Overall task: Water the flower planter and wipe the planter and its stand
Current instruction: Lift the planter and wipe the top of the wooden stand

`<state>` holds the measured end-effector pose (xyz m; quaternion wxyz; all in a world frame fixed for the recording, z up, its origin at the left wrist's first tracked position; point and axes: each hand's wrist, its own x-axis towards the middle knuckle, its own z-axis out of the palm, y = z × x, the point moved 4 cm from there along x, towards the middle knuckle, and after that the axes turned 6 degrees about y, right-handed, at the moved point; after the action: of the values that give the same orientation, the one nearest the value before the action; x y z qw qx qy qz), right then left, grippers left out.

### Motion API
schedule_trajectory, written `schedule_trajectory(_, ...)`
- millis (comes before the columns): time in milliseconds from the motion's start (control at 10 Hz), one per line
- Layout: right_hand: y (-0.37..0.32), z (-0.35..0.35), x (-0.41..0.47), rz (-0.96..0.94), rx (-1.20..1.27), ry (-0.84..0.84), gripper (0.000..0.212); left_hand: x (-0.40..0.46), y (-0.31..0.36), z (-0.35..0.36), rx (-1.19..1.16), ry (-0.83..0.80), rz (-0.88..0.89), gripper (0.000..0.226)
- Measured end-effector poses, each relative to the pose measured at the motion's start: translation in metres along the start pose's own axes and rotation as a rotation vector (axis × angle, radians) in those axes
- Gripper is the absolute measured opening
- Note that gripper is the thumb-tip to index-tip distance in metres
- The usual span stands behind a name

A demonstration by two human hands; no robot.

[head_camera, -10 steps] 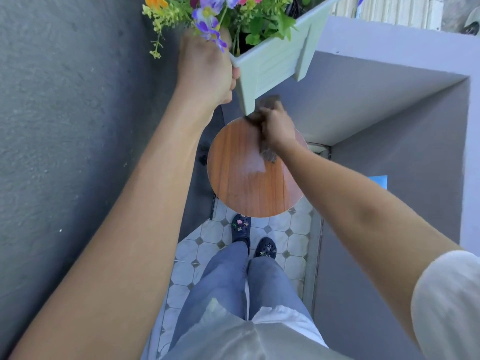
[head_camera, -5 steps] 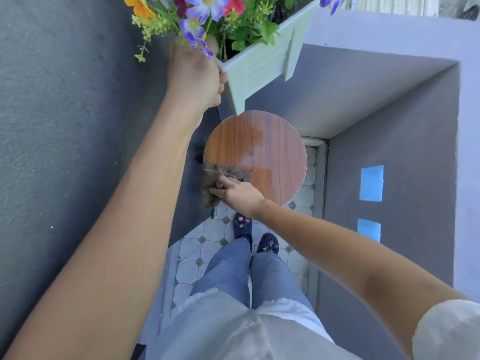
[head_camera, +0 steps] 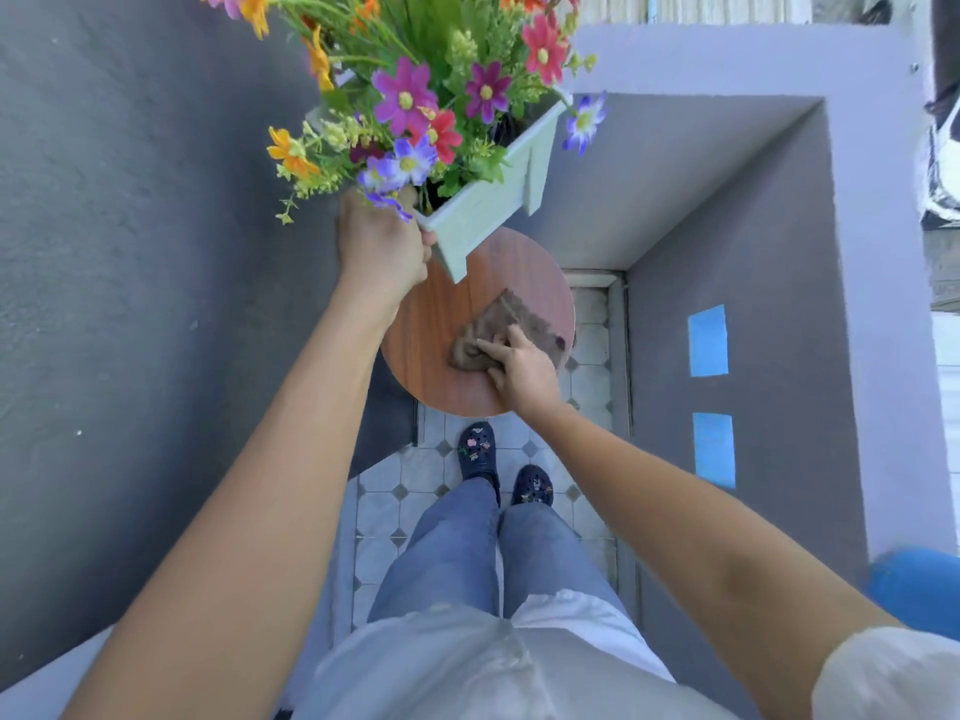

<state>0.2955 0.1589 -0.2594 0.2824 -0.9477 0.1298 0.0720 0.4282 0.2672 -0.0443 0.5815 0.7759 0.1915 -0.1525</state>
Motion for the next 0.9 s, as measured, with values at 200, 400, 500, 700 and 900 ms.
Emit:
schedule_trajectory(200, 0.025, 0.007, -0.048, -0.141, 0.006, -0.063, 0.042, -0.012, -0.053, 0.004, 0.035, -0.019, -0.088, 0.021)
schedule_trajectory(400, 0.075, -0.044, -0.036, 0.452, 0.182, 0.193, 0.044, -0.028, -0.105, 0.018, 0.167, 0.047, -0.171, 0.033)
schedule_trajectory(500, 0.085, -0.056, -0.042, 0.618, 0.314, 0.321, 0.043, -0.063, -0.095, 0.029, 0.169, 0.041, -0.205, 0.027)
schedule_trajectory(700, 0.063, -0.048, -0.063, 0.733, 0.536, 0.433, 0.039, -0.094, -0.119, 0.062, 0.029, 0.005, -0.356, 0.035)
schedule_trajectory(900, 0.045, -0.051, -0.069, 0.8, 0.666, 0.564, 0.04, -0.094, -0.134, 0.084, 0.0, -0.073, -0.419, 0.037)
